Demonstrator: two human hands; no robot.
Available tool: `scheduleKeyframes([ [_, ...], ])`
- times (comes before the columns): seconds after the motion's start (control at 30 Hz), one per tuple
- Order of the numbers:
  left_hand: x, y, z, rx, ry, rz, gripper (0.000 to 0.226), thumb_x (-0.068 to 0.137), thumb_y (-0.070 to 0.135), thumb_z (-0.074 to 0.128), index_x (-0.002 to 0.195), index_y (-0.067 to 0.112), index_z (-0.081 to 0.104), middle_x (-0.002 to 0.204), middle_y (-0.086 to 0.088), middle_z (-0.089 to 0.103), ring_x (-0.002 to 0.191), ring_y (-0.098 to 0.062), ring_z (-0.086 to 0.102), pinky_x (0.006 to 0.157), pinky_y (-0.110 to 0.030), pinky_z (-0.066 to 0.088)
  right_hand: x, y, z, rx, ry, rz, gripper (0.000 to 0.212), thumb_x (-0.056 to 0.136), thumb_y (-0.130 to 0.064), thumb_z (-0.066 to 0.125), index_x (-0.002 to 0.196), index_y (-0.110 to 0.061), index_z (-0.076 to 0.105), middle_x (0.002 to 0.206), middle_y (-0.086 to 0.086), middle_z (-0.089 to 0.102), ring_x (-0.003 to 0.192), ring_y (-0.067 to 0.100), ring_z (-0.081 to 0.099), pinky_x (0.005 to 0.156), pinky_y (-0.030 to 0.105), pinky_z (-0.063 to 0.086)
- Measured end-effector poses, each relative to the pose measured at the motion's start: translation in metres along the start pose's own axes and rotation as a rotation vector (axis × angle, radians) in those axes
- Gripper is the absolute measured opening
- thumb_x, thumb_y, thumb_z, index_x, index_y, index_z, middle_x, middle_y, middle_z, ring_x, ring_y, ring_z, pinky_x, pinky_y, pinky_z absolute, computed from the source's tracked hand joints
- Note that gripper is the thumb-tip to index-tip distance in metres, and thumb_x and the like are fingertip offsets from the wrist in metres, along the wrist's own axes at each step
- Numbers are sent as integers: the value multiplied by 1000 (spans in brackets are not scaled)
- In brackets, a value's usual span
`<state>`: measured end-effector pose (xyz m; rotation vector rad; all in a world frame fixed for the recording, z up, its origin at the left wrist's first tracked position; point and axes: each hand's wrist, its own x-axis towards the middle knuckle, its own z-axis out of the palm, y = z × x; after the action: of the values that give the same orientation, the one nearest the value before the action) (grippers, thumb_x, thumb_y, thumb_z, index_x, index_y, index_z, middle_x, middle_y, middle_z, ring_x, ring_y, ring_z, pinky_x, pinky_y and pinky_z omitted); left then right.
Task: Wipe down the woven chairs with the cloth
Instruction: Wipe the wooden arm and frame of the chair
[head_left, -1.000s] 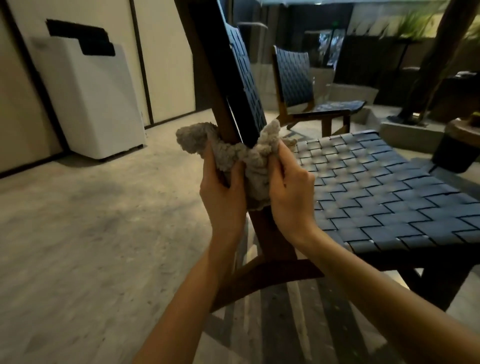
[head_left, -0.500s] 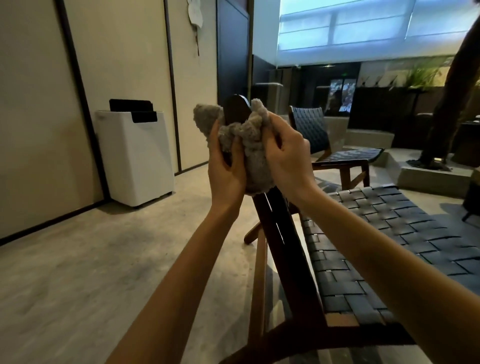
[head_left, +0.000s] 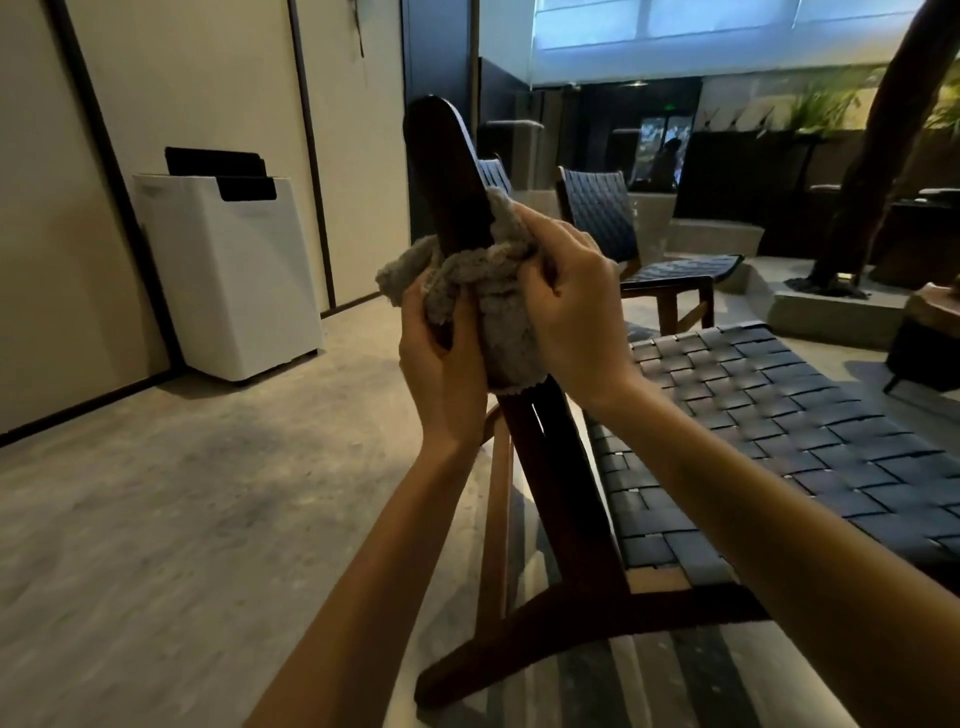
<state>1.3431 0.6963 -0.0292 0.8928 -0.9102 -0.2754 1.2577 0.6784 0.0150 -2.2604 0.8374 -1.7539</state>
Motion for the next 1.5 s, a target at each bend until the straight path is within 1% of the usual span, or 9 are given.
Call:
scheduleKeyframes([
  [0.2, -60, -44, -2, 12, -18, -51, 22, 96, 20, 53, 103, 39, 47, 96, 21, 59, 86, 8, 61, 78, -16, 54, -66, 41, -8, -58, -1, 45, 42, 93, 2, 49, 133, -10, 52, 118, -3, 60, 110, 12, 51, 95, 18, 43],
  [0.4, -124, -96, -8, 89, -64, -158, 26, 94, 23, 55, 114, 39, 49, 106, 7, 65, 99, -10, 64, 85, -26, 53, -126, 79, -21, -124, -41, 70, 48, 89, 4, 53, 135, -12, 51, 112, -13, 55, 99, 16, 55, 84, 25, 49],
  [0.53, -156, -126, -12, 200, -128, -263, 19, 91, 28, 60, 104, 39, 51, 92, 24, 59, 87, -4, 63, 77, -15, 50, -155, 101, -28, -175, -99, 107, 51, 88, 5, 54, 135, -13, 49, 105, -13, 55, 89, 6, 47, 79, 7, 39],
  [0.73, -191, -145, -14, 257, -172, -315, 24, 91, 27, 62, 113, 29, 53, 103, 9, 63, 97, -7, 62, 83, -17, 49, -184, 120, -43, -288, -302, 245, 46, 93, -1, 53, 137, -14, 50, 88, -14, 56, 82, 10, 44, 72, 2, 33],
  [0.87, -204, -150, -20, 318, -248, -378, 26, 87, 24, 67, 109, 24, 54, 94, 13, 61, 92, -12, 64, 80, -21, 50, -201, 130, -62, -387, -487, 346, 24, 92, -7, 55, 111, -18, 66, 62, -12, 44, 72, 5, 36, 62, 14, 29],
  [1.03, -216, -148, -14, 390, -223, -420, 33, 83, 23, 70, 108, 12, 51, 101, -6, 60, 93, -18, 59, 81, -26, 47, -211, 127, -66, -446, -381, 242, 44, 89, -4, 59, 132, -13, 55, 83, -11, 53, 86, 11, 40, 69, 10, 34],
  [1.23, -226, -159, -14, 520, -244, -352, 50, 84, 31, 68, 127, 17, 48, 127, -6, 51, 120, -21, 49, 104, -43, 42, -228, 145, -58, -493, -594, 377, 19, 96, -9, 49, 110, -7, 62, 102, 9, 64, 106, 21, 51, 90, 27, 43],
  [1.37, -234, -166, -20, 469, -245, -343, 35, 87, 26, 65, 119, 20, 52, 124, -1, 53, 113, -14, 53, 101, -33, 45, -237, 146, -73, -633, -726, 200, 44, 93, -5, 55, 137, -9, 48, 123, 6, 62, 119, 21, 49, 100, 25, 42],
  [1.5, -231, -167, -31, 459, -248, -323, 14, 94, 18, 55, 107, 20, 56, 112, 4, 58, 103, -11, 57, 96, -38, 49, -240, 131, -86, -610, -713, 122, 30, 93, -27, 50, 106, -7, 69, 96, 9, 71, 93, 23, 60, 78, 34, 54],
])
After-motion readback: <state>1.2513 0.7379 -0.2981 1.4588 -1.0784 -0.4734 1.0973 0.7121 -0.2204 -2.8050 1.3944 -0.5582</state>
